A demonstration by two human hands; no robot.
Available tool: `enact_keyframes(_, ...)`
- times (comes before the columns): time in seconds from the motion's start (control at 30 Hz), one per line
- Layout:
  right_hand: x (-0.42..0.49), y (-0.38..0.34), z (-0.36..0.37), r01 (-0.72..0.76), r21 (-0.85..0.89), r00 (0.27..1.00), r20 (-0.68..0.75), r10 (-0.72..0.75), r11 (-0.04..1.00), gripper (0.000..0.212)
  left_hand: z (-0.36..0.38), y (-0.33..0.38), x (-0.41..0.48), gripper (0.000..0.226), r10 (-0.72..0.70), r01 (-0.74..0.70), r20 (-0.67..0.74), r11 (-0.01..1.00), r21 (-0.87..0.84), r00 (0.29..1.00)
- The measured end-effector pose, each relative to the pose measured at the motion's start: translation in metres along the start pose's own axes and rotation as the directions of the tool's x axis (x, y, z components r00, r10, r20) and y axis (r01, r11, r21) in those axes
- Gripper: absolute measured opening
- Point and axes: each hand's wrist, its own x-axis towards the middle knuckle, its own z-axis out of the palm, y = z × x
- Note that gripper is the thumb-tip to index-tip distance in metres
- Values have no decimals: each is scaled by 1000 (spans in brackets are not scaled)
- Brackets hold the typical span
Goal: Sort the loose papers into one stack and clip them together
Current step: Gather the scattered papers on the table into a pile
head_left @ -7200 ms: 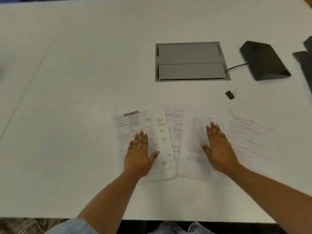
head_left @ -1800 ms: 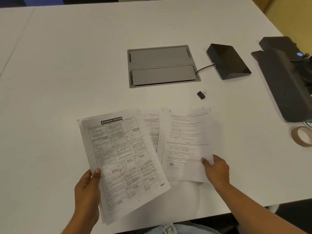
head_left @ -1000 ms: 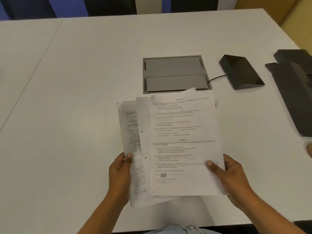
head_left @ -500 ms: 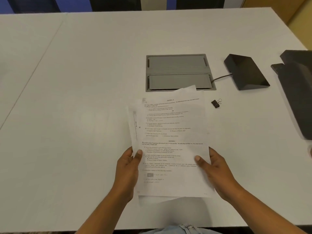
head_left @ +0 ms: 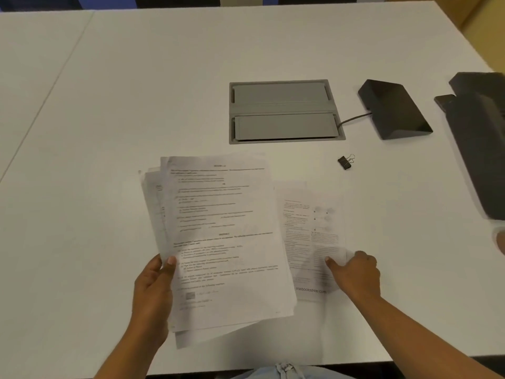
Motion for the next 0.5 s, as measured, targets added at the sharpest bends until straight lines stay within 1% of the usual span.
enact_keyframes(0.07,-1,-2,7,-43,-87,999,27,46,995,94,-8,-4,2,20,-15,15,-21,1000,-3,1000)
enact_keyframes(0.13,-1,-3,12,-27,-133,1000,8,29,991,99,-14,-6,4,20,-18,18,-42,1000,-2,999)
enact_keyframes(0.17,-1,-4,14,-23,-129,1000,-3,23,991,100,-16,-8,5,20,-19,19,-55,1000,2,998)
enact_keyframes(0.33,10,-2,20,-50,76,999,3,50,996,96,-25,-16,9,20,-33,33,-106,999,-4,994)
enact_keyframes(0.43,13,0,22,-56,171,998,28,52,984,85,-30,-20,10,21,-35,34,-126,999,-9,991)
enact_keyframes(0.5,15,1,23,-40,205,999,-4,41,978,71,-32,-20,11,21,-39,38,-132,999,-17,990)
